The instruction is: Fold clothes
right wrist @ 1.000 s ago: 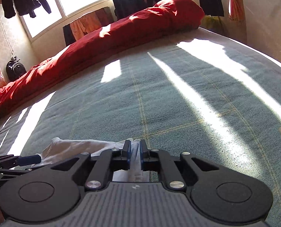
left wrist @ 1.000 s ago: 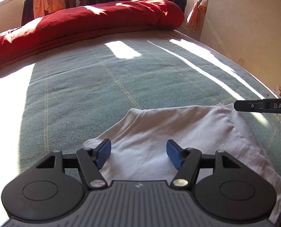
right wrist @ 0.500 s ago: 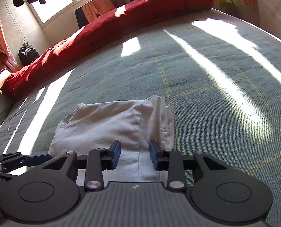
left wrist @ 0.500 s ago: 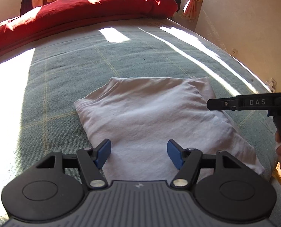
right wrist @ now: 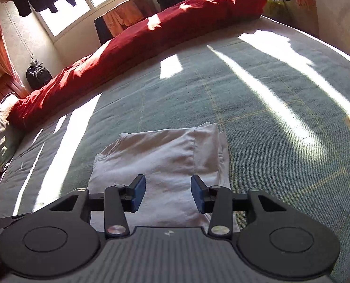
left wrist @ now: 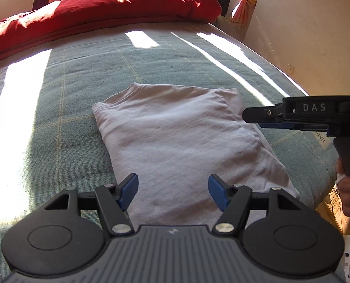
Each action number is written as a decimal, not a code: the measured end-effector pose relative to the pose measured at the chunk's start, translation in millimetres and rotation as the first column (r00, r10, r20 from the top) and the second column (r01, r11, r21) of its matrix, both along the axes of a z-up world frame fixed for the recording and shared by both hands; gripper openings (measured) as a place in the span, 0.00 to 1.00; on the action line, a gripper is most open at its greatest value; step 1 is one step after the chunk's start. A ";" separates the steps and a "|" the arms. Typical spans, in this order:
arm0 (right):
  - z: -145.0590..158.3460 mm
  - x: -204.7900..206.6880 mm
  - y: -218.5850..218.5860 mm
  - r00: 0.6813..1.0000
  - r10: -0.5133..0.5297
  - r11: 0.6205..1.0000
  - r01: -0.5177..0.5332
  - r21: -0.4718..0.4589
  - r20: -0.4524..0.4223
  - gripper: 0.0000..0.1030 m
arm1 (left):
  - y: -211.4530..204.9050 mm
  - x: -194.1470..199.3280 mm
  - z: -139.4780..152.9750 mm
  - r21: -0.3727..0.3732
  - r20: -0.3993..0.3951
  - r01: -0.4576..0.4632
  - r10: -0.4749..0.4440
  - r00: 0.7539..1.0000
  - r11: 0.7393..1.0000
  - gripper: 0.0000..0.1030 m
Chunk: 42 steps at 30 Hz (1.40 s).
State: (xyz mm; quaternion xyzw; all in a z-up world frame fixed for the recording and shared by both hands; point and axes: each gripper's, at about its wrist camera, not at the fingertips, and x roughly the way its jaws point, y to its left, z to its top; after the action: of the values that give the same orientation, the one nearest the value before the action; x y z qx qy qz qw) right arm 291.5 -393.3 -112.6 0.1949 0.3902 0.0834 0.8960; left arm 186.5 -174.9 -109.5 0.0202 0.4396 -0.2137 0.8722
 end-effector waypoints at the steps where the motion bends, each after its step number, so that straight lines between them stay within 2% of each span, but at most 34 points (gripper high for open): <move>1: -2.5 -1.3 0.7 1.000 0.003 1.000 -0.003 0.009 -0.010 0.47 | -1.5 -2.3 -3.3 0.006 -0.012 0.007 -0.007 1.000 1.000 0.65; 10: -38.0 -25.5 -2.8 0.993 0.006 0.998 0.000 0.057 -0.115 0.48 | -7.0 -39.2 -18.2 0.056 -0.082 0.075 -0.070 0.994 0.996 0.65; 13: -32.7 -40.3 -9.8 0.993 -0.009 0.995 0.021 0.098 -0.120 0.48 | -7.9 -51.8 -12.5 0.055 -0.078 0.101 -0.097 0.992 0.993 0.65; 17: -21.4 -50.5 -3.4 0.995 0.024 0.995 -0.014 0.103 -0.094 0.54 | -14.0 -58.9 -8.3 0.029 -0.063 0.117 -0.115 0.991 0.993 0.66; 22: -25.0 -59.9 -10.4 0.992 0.001 0.996 0.010 0.087 -0.128 0.59 | -11.8 -59.9 -21.1 0.043 -0.136 0.079 -0.073 0.988 0.996 0.66; 25: -27.3 -65.6 -15.0 0.989 -0.014 0.997 0.025 0.077 -0.148 0.59 | -1.3 -60.9 -12.0 0.030 -0.121 0.064 -0.060 0.991 0.997 0.66; 32: -6.6 -64.3 -27.6 0.994 -0.052 0.998 0.055 0.029 -0.096 0.62 | 21.8 -41.4 12.5 0.012 -0.089 -0.028 0.029 0.996 1.000 0.66; 42: -9.6 -47.6 -28.0 0.994 -0.039 0.999 0.041 0.018 -0.105 0.64 | 31.1 -4.0 13.0 0.002 -0.123 -0.117 0.116 0.986 0.993 0.66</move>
State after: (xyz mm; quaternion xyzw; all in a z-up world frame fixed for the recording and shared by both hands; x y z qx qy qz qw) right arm 243.9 -421.3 -122.2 0.2159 0.4319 0.0592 0.8737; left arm 182.5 -143.8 -96.5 -0.0209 0.4922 -0.1643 0.8546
